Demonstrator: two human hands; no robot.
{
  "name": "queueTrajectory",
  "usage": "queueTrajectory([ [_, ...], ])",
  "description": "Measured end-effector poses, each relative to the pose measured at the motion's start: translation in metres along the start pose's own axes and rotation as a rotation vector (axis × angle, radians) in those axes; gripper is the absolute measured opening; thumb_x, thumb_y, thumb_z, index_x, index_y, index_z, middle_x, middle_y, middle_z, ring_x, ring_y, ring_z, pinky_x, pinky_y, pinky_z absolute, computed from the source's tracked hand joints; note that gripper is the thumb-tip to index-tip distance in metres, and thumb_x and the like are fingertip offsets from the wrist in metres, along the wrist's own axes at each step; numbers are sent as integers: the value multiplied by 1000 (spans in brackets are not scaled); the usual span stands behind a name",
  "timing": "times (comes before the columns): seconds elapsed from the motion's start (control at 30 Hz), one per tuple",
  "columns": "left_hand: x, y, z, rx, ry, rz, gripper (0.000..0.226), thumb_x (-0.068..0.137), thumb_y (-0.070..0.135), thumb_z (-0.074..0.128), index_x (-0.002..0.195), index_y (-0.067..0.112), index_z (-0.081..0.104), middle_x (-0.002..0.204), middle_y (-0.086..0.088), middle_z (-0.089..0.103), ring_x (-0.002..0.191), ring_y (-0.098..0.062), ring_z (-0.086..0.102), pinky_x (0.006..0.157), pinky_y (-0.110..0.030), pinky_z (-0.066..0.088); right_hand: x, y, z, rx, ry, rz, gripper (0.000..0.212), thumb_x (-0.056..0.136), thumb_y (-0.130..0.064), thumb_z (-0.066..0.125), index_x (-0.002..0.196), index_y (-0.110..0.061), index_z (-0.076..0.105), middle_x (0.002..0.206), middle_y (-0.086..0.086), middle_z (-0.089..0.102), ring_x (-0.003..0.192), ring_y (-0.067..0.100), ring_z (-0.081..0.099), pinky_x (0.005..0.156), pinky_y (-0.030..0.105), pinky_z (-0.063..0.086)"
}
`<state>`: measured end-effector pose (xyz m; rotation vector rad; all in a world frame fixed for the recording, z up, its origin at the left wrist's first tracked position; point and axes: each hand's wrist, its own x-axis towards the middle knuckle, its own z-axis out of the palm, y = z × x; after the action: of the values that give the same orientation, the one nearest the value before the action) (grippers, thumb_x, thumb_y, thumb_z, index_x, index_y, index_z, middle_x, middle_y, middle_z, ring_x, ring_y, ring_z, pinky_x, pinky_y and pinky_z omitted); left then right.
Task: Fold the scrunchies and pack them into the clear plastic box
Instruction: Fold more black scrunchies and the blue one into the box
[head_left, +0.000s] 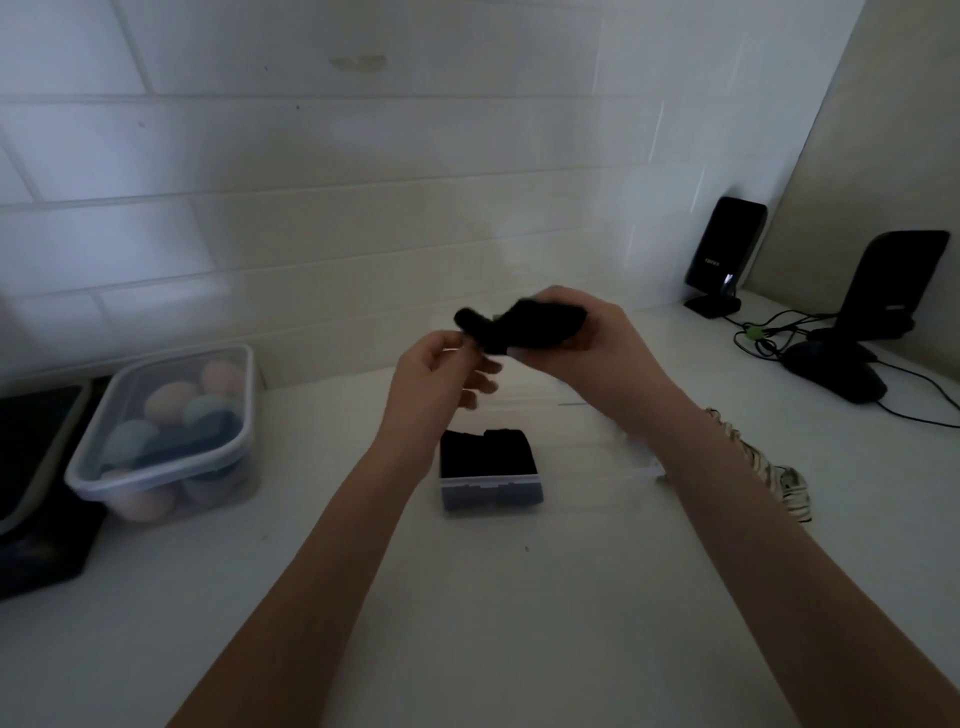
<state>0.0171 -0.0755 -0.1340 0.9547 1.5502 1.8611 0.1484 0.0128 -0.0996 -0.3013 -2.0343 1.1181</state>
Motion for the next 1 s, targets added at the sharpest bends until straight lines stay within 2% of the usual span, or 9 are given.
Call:
queueTrajectory([
  [0.07, 2, 3, -1, -253, -61, -117, 23, 96, 21, 46, 88, 10, 64, 67, 0, 74, 61, -12, 70, 53, -20, 52, -1, 0, 2, -134, -52, -59, 20, 75, 6, 71, 92, -4, 67, 98, 14, 71, 91, 16, 65, 81, 22, 51],
  [0.17, 6, 6, -7, -482, -118, -238, 30, 94, 29, 46, 101, 7, 64, 79, -6, 76, 72, -17, 73, 59, -24, 57, -5, -2, 5, -167, -132, -90, 26, 76, 12, 65, 94, -6, 66, 106, 14, 69, 103, 17, 64, 91, 20, 49],
  [0.33, 8, 0, -12, -386, -176, -215, 19, 89, 21, 57, 90, 10, 72, 84, -6, 76, 76, -15, 72, 69, -27, 59, -9, -1, 9, -398, -241, -172, 29, 73, 1, 72, 98, -12, 66, 115, 2, 67, 113, 11, 57, 99, 26, 43],
  [0.43, 8, -1, -14, -431, -169, -214, 18, 90, 21, 56, 91, 11, 70, 78, -4, 75, 70, -13, 72, 60, -24, 57, -10, 0, 10, -422, -260, -121, 26, 73, -8, 76, 96, -18, 69, 138, -3, 50, 129, 10, 42, 108, 28, 34],
  [0.53, 8, -2, -16, -396, -170, -139, 16, 90, 15, 56, 94, 10, 70, 78, -4, 75, 70, -16, 72, 61, -25, 57, -9, 0, 11, -409, -251, -96, 19, 74, -15, 77, 92, -19, 72, 145, -3, 39, 135, 14, 33, 111, 29, 28],
  [0.67, 6, -4, -12, -263, -156, -21, 20, 88, 3, 55, 102, 8, 67, 82, -3, 76, 80, -19, 72, 68, -23, 56, -7, -2, 12, -266, -159, 6, 19, 78, -15, 73, 95, -7, 71, 142, -4, 44, 128, 11, 41, 105, 16, 32],
  [0.77, 3, -5, -7, -226, -175, 20, 27, 85, -6, 54, 100, 12, 68, 84, -2, 76, 84, -17, 72, 72, -20, 55, -5, -2, 13, -140, -83, 118, 22, 84, -19, 66, 101, -4, 69, 134, -5, 52, 121, 11, 49, 101, 30, 41],
  [0.87, 1, -6, -3, -210, -186, 12, 26, 86, -5, 55, 104, 10, 67, 84, -4, 76, 84, -18, 72, 72, -21, 55, -4, -2, 17, 1, 6, 174, 23, 88, -20, 63, 106, -9, 68, 111, 4, 69, 103, 12, 63, 87, 24, 50],
  [1.0, 1, -6, -1, -175, -212, 12, 28, 84, -6, 55, 101, 14, 68, 86, -4, 76, 88, -21, 72, 71, -21, 56, -4, 1, 16, 82, 63, 243, 17, 85, -20, 66, 97, -9, 67, 95, 7, 72, 88, 19, 69, 77, 29, 54],
])
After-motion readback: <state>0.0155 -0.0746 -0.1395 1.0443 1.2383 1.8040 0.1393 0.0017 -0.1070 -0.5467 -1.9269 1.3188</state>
